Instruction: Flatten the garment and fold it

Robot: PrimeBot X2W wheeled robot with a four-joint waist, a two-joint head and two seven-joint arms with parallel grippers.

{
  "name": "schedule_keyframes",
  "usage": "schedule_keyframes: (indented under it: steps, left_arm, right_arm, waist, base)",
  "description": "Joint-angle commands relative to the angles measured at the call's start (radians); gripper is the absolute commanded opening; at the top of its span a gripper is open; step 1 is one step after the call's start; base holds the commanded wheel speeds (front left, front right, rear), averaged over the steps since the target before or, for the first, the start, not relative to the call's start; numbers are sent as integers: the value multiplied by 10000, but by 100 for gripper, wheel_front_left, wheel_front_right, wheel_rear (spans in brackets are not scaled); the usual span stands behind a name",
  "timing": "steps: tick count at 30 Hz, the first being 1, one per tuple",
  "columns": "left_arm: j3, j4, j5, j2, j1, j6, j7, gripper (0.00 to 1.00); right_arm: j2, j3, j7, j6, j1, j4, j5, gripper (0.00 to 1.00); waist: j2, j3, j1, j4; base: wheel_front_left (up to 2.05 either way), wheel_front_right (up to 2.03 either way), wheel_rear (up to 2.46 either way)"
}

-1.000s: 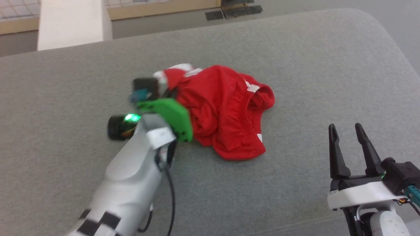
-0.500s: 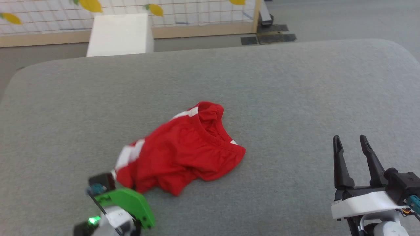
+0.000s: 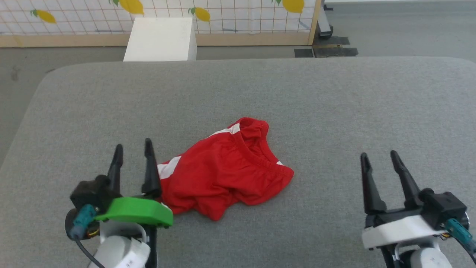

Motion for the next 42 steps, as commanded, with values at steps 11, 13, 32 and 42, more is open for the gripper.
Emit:
schedule_keyframes:
  steps: [11, 13, 32, 42]
  left_arm:
    - [-1950, 1725, 2479, -1064, -1234, -2558, -30, 100]
    - [-2528, 2417, 2579, -1238, -1797, -2912, 179, 100]
    - [-5832, 6723, 1712, -1639, -5023, -2892, 6474, 100]
    - [-6009, 5699, 834, -1643, -6225, -3185, 5585, 0]
  right_arm:
    - [11, 57, -59, -17, -563, -50, 5, 100]
    - [11, -10, -59, -17, -486, -10, 18, 100]
    - [11, 46, -59, -17, -480, 17, 239, 100]
    - [11, -65, -59, -17, -594, -6, 424, 100]
  waist:
    - [0, 610, 0, 430]
    - [0, 661, 0, 387]
    - [0, 919, 0, -726]
    - [0, 1296, 0, -1211]
  base:
    - [0, 0, 0]
    - [0, 0, 0]
    - [0, 0, 0]
    - [0, 0, 0]
